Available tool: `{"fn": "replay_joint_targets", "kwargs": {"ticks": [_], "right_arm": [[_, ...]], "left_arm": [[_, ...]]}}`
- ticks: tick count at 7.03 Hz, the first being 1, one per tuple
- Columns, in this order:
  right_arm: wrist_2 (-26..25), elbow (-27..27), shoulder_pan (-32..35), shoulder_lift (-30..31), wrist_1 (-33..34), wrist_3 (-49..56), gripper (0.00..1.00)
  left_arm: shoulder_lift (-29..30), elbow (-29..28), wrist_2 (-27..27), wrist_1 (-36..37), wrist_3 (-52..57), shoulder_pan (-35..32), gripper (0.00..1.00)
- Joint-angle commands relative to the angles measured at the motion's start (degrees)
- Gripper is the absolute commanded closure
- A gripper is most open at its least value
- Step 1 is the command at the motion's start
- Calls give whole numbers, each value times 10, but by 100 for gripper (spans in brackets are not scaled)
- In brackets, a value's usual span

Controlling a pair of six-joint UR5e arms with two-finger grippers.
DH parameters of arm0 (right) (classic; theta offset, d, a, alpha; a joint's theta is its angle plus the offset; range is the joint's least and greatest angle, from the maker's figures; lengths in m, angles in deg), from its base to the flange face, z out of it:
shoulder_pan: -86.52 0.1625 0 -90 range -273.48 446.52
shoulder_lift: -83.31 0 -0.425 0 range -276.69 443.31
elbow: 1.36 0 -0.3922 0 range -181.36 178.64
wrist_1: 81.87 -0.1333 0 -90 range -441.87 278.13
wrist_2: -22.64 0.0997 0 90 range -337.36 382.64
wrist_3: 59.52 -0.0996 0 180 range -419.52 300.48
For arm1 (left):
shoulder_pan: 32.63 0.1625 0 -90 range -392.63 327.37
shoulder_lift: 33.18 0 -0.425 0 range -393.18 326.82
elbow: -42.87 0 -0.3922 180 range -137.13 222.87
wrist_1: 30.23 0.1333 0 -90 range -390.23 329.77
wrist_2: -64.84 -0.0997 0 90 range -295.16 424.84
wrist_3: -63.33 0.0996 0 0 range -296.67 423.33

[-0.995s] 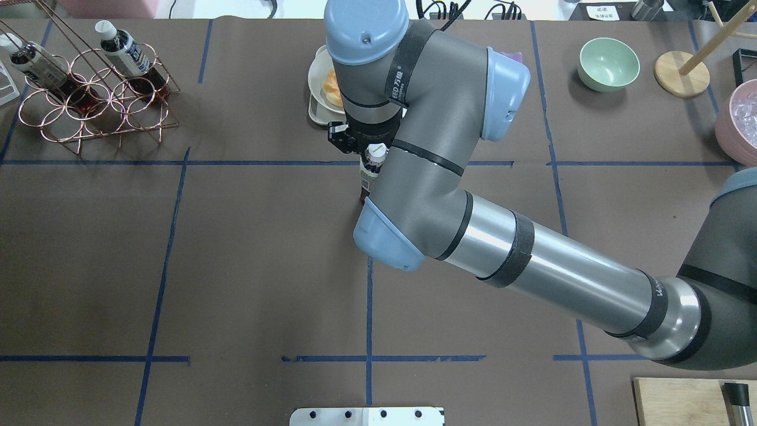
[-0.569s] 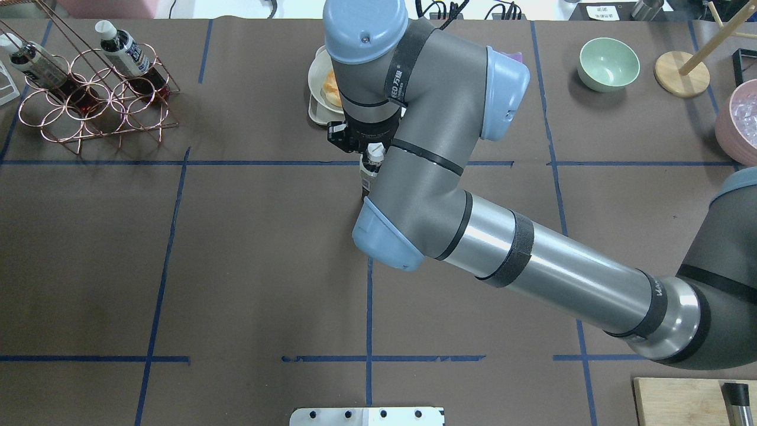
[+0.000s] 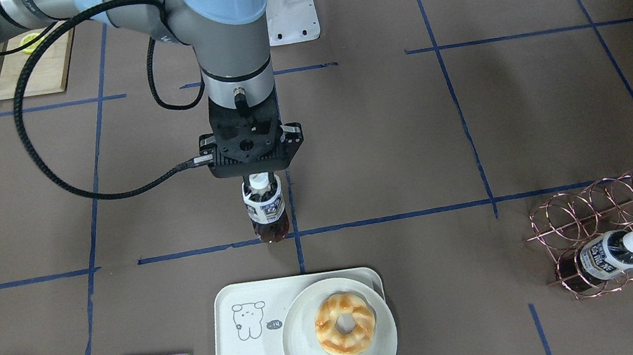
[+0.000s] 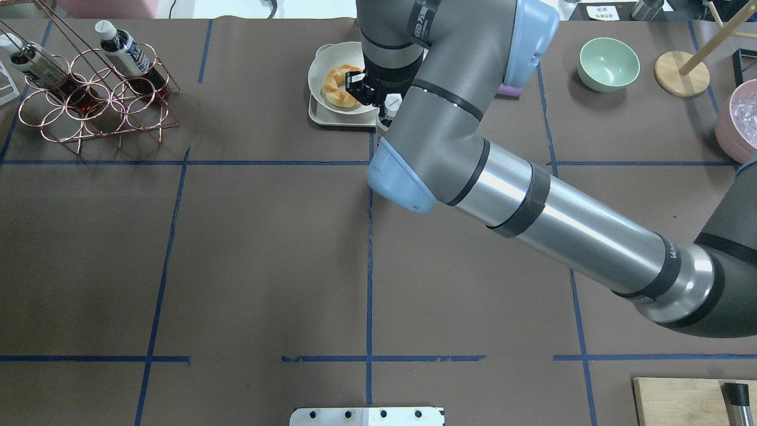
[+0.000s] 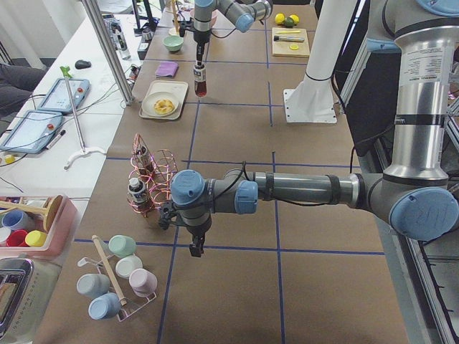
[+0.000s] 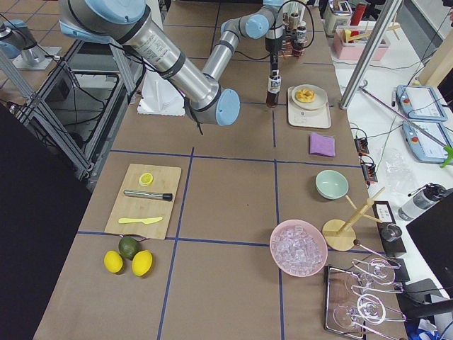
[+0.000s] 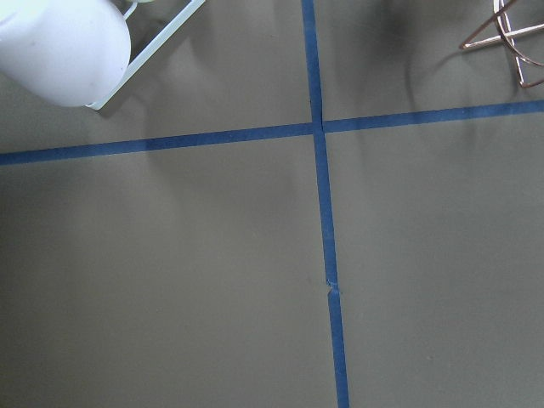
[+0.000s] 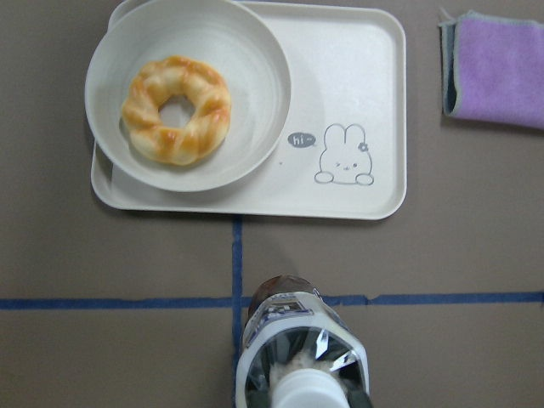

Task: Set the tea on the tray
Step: 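Carry the bottle onto the tray beside the plate and lower it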

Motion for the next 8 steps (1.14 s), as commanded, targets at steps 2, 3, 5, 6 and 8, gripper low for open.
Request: {"fn": "replay_joint_targets", "kwargs": {"ticks": [2,3,5,6,8], "right_arm": [[82,198,90,-56,-116,52,100],[82,233,98,-69,-126,65,100],[83,249,104,-71,-126,83,100],[82,254,104,-70,-126,86,100],[83,258,100,-69,-126,85,99]], "left_arm": [[0,4,0,0,-1,0,0],[2,4,0,0,-1,0,0],[5,4,0,0,-1,0,0],[6,4,0,0,-1,0,0],[6,3,0,0,-1,0,0]]}}
